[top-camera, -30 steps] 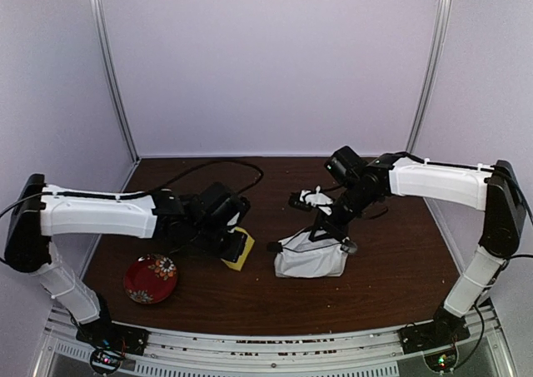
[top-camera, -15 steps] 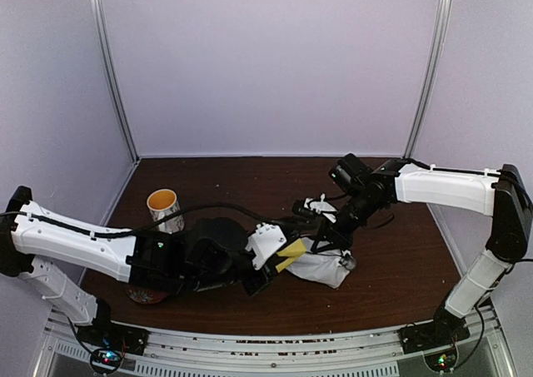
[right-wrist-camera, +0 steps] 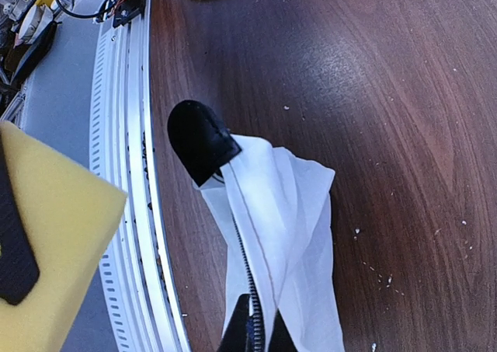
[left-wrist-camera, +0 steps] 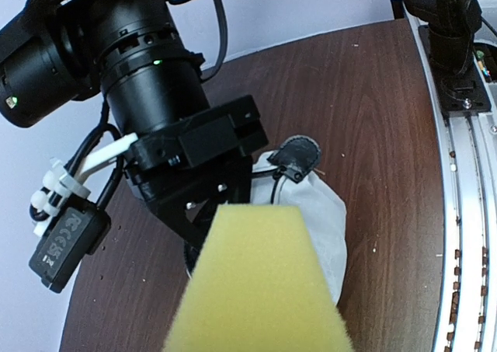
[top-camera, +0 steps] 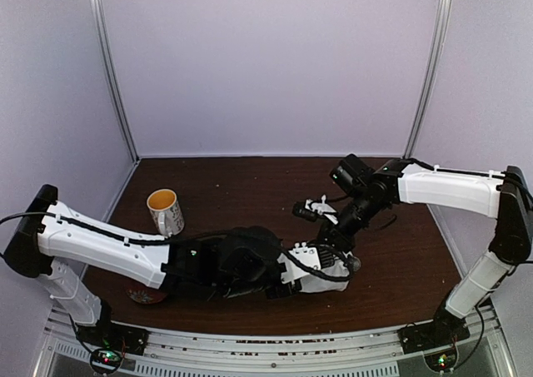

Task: Sort the hair-cutting tools
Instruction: Place the kit bag at the center of the board.

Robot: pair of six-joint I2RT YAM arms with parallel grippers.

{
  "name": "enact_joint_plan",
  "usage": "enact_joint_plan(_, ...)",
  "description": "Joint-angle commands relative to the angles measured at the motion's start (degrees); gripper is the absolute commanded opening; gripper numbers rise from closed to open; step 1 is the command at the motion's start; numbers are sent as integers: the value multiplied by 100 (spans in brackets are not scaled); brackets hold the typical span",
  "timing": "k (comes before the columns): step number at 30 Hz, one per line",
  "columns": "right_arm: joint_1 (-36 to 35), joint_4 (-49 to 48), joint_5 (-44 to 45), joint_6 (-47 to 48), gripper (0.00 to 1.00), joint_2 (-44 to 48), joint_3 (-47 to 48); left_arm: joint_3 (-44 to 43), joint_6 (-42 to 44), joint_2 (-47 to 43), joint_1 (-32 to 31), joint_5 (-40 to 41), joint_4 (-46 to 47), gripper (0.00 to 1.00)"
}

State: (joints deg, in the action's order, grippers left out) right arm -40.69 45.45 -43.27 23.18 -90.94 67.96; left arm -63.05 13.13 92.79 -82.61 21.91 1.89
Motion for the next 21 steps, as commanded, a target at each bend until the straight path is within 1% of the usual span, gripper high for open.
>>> enact_joint_plan(1,-18,-172,-42,-153,0,-37,94,-109,394,128,-10,-332,451,0)
enact_joint_plan(5,-19,-118,-21,-122,0,-27,112,-281,779,413,-10,-466,549,0)
enact_joint_plan(12,-19,-67,-90,-65,0,-4,126,-245,1504,834,132,-237,614,0)
enact_joint_plan(16,-23,76,-285,39,0,-129,211,-239,1970,1170,215,714,836,0)
enact_joint_plan(21,-18,185,-344,122,0,-231,288,-22,2516,1541,254,1721,1893,0)
